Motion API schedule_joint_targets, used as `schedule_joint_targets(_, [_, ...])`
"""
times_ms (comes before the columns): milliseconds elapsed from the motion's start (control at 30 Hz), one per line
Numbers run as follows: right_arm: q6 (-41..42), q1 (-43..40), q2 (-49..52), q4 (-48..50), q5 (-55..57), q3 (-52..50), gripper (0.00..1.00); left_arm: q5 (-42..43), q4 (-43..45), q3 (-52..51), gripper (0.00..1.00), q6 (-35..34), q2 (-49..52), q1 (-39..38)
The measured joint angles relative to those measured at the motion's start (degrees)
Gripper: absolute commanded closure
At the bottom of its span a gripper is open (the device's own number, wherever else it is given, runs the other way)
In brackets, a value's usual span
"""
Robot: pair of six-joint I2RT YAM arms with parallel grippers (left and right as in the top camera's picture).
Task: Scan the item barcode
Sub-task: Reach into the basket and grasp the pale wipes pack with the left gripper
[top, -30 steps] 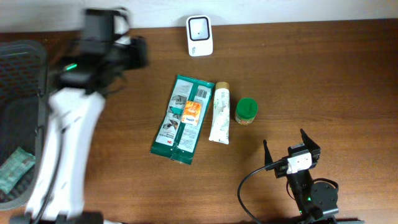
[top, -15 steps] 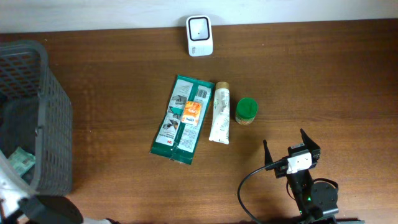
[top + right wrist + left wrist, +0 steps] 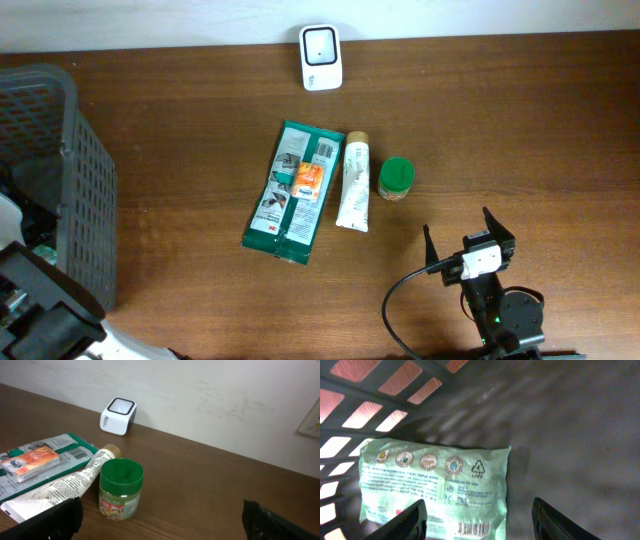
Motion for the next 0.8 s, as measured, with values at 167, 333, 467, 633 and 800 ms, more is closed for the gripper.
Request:
schedule_joint_targets(167, [0.0, 0.0, 0.0, 0.0, 0.0, 0.0, 0.02, -3.1, 0.3, -0.1, 0.35, 0.0, 2.7, 0.0])
schedule_joint_targets(333, [0.0, 0.0, 0.0, 0.0, 0.0, 0.0, 0.02, -6.4, 0.6, -0.3, 0.51, 0.2, 5.4, 0.0])
schedule_joint_targets(467, [0.0, 0.0, 0.0, 0.0, 0.0, 0.0, 0.02, -8.0, 0.1, -0.2, 0.89, 0.8, 5.6, -0.1])
schedule_joint_targets(633, [0.0, 0.0, 0.0, 0.0, 0.0, 0.0, 0.02, -8.2, -0.4, -0.1, 1.00, 0.9, 5.6, -0.1])
schedule_joint_targets(800, [0.0, 0.0, 0.0, 0.0, 0.0, 0.0, 0.02, -6.7, -3.2, 1.3, 1.00, 0.9, 5.7, 0.2])
